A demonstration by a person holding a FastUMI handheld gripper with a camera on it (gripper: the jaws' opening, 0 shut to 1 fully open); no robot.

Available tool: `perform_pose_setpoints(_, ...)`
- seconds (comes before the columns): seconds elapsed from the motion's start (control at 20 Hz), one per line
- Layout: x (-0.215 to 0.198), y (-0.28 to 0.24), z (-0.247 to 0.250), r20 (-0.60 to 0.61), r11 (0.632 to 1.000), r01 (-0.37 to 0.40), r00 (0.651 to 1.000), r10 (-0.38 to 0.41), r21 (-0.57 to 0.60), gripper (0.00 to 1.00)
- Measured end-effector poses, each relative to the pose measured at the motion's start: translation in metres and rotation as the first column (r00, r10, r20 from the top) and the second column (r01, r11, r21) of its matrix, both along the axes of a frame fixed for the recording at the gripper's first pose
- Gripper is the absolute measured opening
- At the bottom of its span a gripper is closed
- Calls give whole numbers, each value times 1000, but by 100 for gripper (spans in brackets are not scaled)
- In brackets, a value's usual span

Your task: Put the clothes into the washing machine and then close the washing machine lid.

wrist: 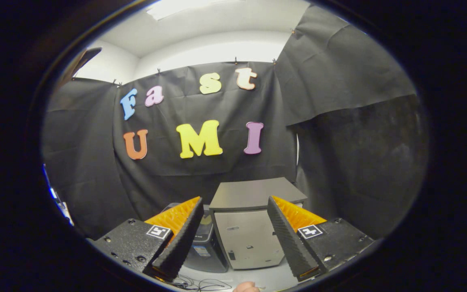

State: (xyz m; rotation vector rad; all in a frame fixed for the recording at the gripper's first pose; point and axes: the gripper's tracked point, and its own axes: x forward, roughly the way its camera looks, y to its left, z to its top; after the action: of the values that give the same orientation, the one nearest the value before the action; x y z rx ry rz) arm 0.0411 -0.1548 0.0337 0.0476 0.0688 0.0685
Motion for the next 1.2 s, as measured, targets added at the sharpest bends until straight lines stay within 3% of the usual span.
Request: perform_pose_setpoints(1.2,-10,-2,-2,4,1000,-2,1000,2,9,99)
